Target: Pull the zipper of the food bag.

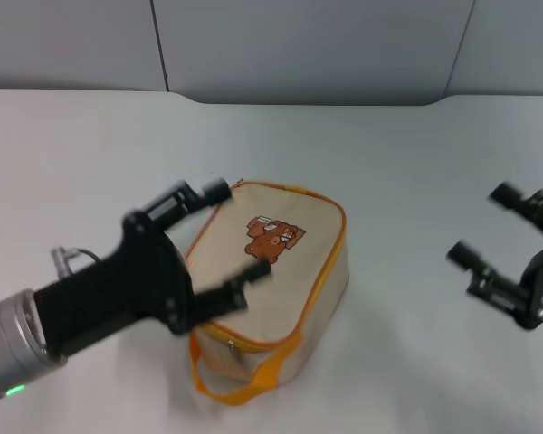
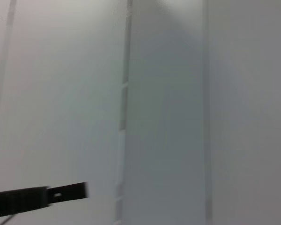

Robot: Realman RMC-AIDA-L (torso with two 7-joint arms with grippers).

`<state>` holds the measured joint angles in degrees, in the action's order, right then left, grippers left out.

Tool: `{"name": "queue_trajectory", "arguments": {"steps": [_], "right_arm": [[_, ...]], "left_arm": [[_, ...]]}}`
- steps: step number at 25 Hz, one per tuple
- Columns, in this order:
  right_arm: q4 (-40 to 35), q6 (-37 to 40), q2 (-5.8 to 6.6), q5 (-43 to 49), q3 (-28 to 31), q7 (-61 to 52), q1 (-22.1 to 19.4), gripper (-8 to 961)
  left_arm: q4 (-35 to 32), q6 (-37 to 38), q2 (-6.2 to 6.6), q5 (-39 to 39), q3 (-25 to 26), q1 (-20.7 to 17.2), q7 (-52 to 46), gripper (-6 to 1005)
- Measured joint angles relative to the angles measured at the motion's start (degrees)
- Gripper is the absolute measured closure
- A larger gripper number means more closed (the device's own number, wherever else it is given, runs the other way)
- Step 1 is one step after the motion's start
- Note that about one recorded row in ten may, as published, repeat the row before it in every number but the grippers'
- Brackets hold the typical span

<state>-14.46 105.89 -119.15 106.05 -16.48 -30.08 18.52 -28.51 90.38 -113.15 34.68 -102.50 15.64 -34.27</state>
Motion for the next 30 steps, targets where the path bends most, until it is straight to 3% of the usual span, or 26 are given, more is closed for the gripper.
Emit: {"name": "queue_trajectory", "arguments": {"steps": [5,9,14,30], "right_arm": [[-7.44,0.98,0.32,4.16,-7.25,-10.54,1.61,158],[-10.54,3.09,1.17,6.99,-11.27,-16.08,3.14,158],[-10.97,4.76,1.65,9.33,-12.94,-18.01,4.28,158],[-11.15,5.54,1.35,10.04,-14.02,-19.08,4.3,158]], "left_arm": [[0.12,4.57,2.23,12.1,2.63,2.81,-7.25,170],[-0.11,5.78,2.81,21.56,9.13,3.23,-11.35,169],[-0.04,5.88,2.26,29.63,17.3,2.81,-13.07,169],[-0.1,5.89,1.06,33.15,19.03,2.38,-10.31,170]]}}
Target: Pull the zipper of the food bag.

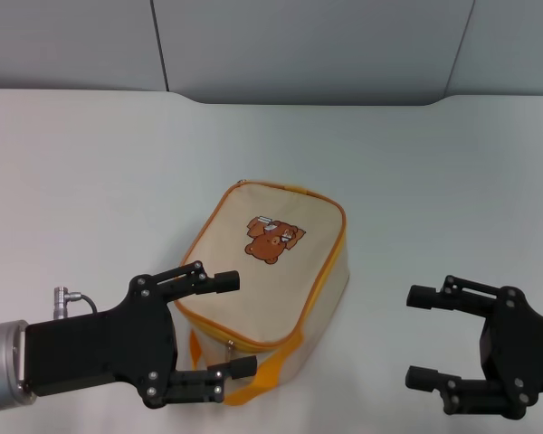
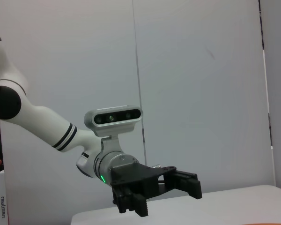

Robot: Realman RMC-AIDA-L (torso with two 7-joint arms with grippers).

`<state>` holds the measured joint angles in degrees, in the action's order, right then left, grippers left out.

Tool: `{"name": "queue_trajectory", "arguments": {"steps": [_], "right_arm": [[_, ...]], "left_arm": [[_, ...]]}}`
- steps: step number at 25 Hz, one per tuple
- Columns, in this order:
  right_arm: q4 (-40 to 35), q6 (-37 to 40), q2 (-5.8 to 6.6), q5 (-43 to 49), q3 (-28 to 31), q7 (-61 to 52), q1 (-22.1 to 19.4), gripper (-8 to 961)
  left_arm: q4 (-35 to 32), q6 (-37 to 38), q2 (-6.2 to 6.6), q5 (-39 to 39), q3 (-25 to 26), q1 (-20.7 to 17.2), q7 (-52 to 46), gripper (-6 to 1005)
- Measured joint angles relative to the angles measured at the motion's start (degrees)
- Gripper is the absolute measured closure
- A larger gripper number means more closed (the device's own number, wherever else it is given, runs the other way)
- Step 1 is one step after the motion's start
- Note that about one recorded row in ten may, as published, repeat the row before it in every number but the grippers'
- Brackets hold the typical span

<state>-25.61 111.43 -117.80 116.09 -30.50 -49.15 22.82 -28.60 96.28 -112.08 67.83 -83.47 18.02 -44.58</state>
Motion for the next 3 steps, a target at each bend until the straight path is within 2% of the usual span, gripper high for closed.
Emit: {"name": "queue_trajectory", "arguments": {"steps": [3], "right_arm": [[-0.04,-0.19,-0.16,0.01,0.06,0.22,-0.07,158]], "left_arm": [[0.11,0.0,-0.01,-0.1,0.05,0.0,0.02,170]]}}
